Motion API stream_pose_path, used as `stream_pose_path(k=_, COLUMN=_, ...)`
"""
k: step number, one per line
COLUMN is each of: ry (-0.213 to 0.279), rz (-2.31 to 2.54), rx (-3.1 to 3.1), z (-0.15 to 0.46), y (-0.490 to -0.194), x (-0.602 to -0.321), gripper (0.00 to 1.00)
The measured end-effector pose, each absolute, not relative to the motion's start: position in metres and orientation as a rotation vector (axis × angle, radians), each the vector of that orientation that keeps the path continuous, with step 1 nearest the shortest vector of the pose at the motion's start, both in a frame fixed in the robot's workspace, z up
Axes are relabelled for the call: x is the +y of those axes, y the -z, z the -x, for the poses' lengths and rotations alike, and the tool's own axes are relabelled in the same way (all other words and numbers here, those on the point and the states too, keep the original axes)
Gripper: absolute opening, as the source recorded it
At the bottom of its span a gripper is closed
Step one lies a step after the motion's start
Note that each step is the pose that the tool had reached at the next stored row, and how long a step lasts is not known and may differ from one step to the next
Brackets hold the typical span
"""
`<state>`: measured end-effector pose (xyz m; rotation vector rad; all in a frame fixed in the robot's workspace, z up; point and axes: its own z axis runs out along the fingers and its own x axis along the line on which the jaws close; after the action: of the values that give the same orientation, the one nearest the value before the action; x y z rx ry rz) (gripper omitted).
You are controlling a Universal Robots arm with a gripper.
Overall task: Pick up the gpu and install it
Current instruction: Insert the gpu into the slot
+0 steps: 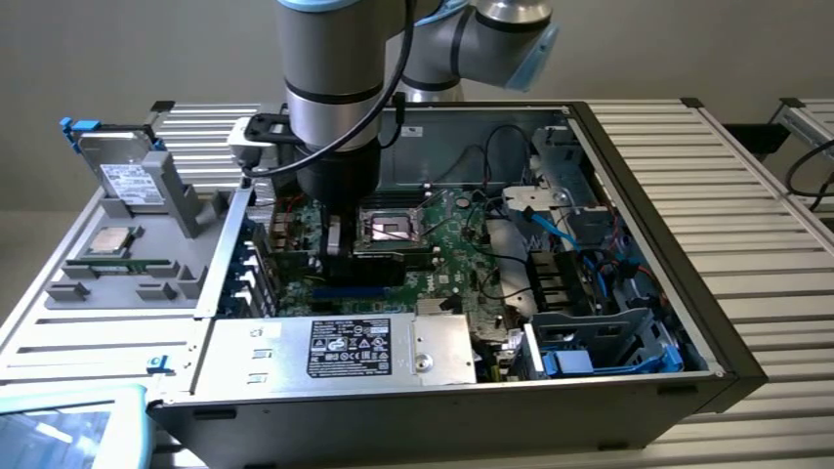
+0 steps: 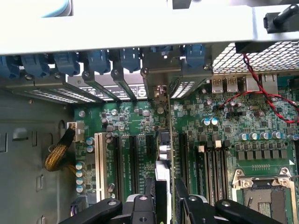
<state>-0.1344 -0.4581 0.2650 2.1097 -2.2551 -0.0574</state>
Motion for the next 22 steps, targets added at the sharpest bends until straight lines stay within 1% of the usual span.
stream_pose_path(k=22, ry=0.064, rz=-2.109, rx=-2.255, z=0.1315, y=-0.2651, x=-0.4591, gripper=0.28)
